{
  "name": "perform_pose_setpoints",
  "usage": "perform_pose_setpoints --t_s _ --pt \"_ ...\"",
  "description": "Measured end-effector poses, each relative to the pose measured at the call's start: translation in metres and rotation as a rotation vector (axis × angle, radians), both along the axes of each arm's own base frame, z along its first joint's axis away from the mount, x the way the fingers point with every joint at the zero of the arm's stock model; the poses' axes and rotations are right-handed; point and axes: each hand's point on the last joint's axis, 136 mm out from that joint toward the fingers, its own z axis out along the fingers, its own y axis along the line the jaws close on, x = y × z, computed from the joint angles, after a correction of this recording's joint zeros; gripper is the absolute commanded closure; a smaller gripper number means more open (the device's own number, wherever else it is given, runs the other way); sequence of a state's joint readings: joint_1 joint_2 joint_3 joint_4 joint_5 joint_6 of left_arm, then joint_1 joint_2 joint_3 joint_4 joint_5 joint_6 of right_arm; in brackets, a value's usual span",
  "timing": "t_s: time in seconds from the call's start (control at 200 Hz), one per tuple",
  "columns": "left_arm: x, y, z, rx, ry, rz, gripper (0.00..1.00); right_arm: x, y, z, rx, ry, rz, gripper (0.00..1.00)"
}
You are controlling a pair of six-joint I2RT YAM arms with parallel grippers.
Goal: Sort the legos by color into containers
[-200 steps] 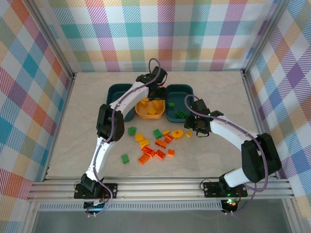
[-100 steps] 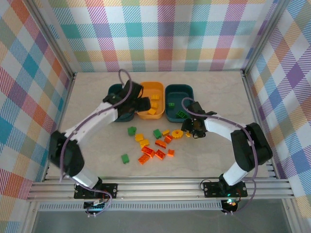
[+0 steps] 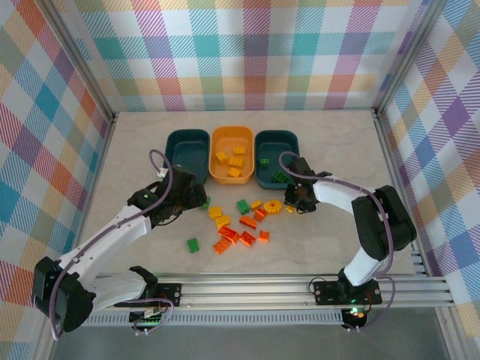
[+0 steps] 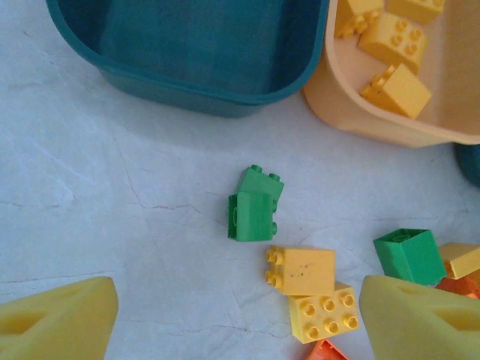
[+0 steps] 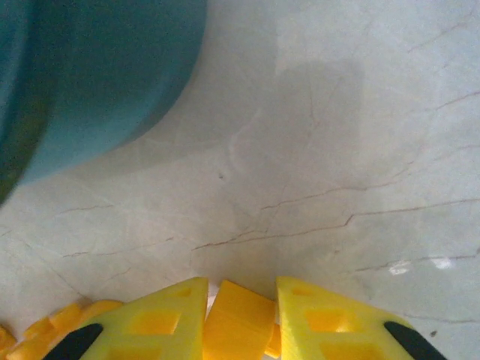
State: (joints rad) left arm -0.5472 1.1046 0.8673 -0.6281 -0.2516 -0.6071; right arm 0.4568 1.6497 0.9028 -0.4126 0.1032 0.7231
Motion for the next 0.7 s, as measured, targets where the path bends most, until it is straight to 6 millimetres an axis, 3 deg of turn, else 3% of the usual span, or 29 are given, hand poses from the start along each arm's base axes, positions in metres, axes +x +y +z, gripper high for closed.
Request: perform_pose_setpoints --t_s 0.275,0.59,0.7 --pt "0.000 0.001 -0.001 0.003 0.001 0.005 0.16 -0.005 0.001 0.014 -0.003 -0.027 0.016 0.88" --pt "-0.007 0.005 -0.019 0.023 0.039 0.008 0.15 -0.005 -0.003 0.034 -0.018 -0.081 0.033 0.88" --pt "-0.007 0.006 -0.024 0.019 0.040 0.015 0.12 -0.003 0.006 0.048 -0.023 -0.098 0.068 0.88"
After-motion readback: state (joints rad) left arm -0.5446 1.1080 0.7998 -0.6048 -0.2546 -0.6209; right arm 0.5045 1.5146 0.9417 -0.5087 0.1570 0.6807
